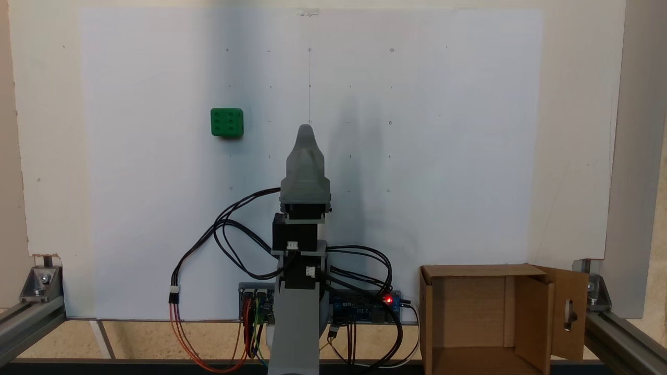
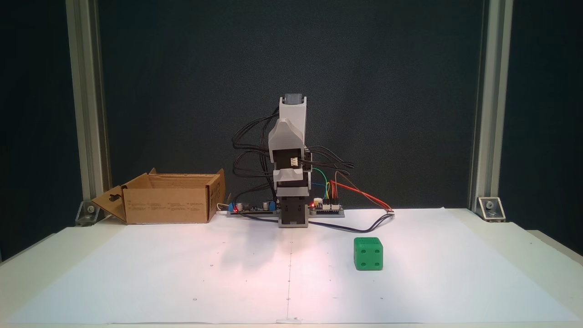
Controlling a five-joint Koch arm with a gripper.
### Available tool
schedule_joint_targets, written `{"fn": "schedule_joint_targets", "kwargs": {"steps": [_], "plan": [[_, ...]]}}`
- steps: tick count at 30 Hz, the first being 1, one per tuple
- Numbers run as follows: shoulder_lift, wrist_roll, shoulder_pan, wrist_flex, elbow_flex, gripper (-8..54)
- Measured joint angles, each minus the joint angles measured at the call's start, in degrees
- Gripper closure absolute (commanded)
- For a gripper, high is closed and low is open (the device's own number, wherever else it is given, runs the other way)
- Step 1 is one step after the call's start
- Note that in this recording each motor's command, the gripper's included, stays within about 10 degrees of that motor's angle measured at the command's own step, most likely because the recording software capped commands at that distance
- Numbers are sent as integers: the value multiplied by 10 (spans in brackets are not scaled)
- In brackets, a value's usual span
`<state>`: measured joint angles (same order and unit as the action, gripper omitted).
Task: Grasp a green dice and put it in the bin.
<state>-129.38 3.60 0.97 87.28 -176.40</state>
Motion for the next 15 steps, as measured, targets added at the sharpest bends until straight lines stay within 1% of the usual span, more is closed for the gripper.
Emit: {"fn": "schedule_joint_targets", "kwargs": {"steps": [15], "plan": [[0,0,22,0,0,10]]}}
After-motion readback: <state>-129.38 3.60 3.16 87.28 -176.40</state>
